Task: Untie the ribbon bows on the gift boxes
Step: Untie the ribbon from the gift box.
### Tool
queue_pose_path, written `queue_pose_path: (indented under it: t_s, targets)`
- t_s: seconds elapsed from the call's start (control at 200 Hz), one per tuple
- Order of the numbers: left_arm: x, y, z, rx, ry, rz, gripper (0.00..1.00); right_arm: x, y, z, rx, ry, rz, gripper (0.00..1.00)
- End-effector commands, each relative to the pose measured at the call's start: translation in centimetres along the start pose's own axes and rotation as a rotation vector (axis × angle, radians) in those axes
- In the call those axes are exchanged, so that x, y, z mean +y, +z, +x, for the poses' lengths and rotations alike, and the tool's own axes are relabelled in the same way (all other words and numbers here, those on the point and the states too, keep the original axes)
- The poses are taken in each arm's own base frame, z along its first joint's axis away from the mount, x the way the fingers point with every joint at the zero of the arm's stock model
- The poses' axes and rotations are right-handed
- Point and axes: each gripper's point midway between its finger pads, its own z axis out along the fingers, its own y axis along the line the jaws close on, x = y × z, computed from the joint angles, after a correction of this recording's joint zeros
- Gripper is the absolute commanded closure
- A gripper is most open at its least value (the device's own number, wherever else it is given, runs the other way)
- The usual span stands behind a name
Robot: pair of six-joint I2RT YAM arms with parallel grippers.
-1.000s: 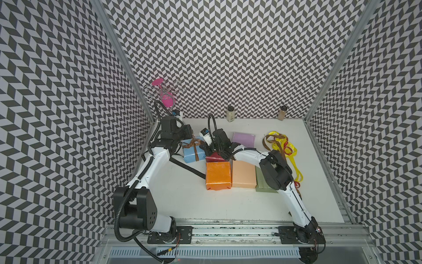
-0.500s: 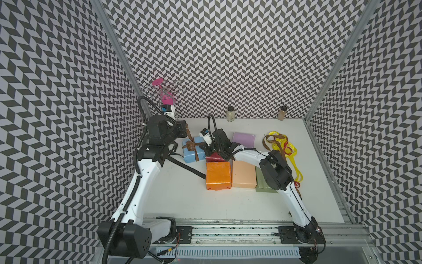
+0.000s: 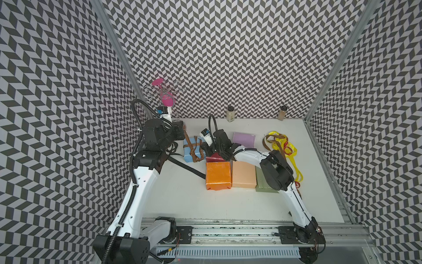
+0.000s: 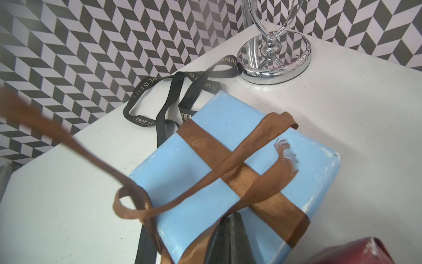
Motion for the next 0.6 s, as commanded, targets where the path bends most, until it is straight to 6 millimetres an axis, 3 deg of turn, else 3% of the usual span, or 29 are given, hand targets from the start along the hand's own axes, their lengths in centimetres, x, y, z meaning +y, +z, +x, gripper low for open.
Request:
queue_pose_path:
  t_s: [0.0,0.08,0.125,0.17,0.22,0.451,0.596]
  targets:
    - [0.2,0.5,2.3,0.050,-0.025,0.023,0.96,0.5,-1.6,-0.1,0.021,-0.013,0.001,0.95]
    - [0.9,0.4,4.2,0.079,-0.035,0.005,0.92,0.6,-2.6,-1.2,0.008,-0.025,0.013,0.93]
    - [1.4,0.5,5.3,0.099,-0.039,-0.010,0.75,0.6,-3.1,-1.6,0.003,-0.029,0.024,0.92]
    - [2.0,0.7,6.5,0.125,-0.044,-0.029,0.49,0.6,-3.5,-2.0,-0.001,-0.032,0.031,0.91]
    - [2.3,0.9,7.5,0.149,-0.051,-0.039,0.40,0.6,-4.0,-2.4,-0.009,-0.036,0.037,0.88]
    - [2.6,1.2,8.7,0.173,-0.070,-0.037,0.38,0.5,-5.8,-3.7,-0.009,-0.053,0.082,0.86]
    - [3.4,1.8,10.0,0.200,-0.077,-0.063,0.38,3.7,-6.5,-3.4,-0.016,-0.030,-0.070,0.78]
